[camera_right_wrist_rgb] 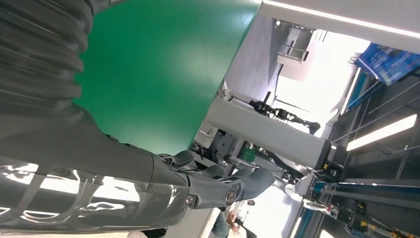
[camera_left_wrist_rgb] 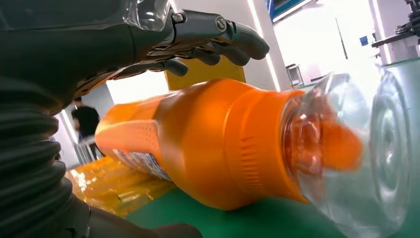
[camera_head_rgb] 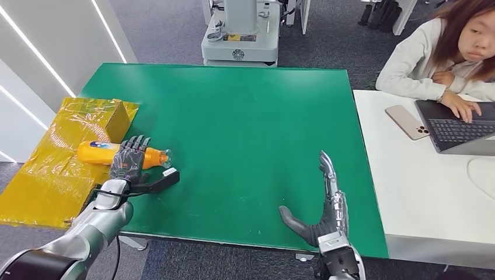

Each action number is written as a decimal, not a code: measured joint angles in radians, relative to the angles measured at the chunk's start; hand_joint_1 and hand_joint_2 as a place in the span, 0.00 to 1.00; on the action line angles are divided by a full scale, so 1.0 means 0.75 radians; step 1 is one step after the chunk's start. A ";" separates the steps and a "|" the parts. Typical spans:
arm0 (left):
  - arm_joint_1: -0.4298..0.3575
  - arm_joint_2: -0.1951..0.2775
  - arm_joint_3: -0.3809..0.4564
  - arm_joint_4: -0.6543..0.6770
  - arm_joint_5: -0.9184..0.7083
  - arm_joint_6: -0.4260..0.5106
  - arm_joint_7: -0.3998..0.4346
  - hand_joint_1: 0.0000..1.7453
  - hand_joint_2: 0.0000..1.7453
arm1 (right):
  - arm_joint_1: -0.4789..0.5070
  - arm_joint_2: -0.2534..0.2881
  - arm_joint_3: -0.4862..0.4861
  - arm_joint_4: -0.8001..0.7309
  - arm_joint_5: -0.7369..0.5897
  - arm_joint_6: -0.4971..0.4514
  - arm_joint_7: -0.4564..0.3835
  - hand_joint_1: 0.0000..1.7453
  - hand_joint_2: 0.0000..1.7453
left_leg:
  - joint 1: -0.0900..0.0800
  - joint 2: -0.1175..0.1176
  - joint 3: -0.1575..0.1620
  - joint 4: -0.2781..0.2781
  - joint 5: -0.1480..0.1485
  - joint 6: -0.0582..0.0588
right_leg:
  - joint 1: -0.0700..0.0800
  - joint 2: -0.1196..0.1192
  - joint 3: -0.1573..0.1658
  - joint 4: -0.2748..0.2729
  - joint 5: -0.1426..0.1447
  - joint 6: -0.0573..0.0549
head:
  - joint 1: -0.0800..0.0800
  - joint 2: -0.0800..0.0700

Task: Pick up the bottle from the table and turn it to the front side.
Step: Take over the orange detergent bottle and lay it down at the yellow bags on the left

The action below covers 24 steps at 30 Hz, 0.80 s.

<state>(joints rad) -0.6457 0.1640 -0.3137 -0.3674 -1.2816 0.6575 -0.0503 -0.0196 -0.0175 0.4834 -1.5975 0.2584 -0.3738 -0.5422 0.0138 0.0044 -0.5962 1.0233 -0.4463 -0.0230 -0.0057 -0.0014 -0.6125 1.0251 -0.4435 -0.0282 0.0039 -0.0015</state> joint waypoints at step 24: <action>0.558 -0.207 -0.107 -1.120 1.613 -0.243 -0.760 0.00 1.00 | 0.013 0.000 0.030 0.129 -0.341 -0.097 -0.160 0.00 1.00 | -0.001 0.001 -0.001 0.000 -0.002 0.001 | -0.001 0.000 -0.001 -0.001 0.000 0.000 | 0.000 0.000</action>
<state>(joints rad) -0.2273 0.0086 -0.3939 -1.2073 -0.0720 0.4750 -0.6203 -0.0099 -0.0176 0.5059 -1.5007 0.0028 -0.4462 -0.6620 0.0134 0.0051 -0.5967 1.0235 -0.4475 -0.0219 -0.0062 -0.0015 -0.6131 1.0243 -0.4435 -0.0282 0.0040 -0.0014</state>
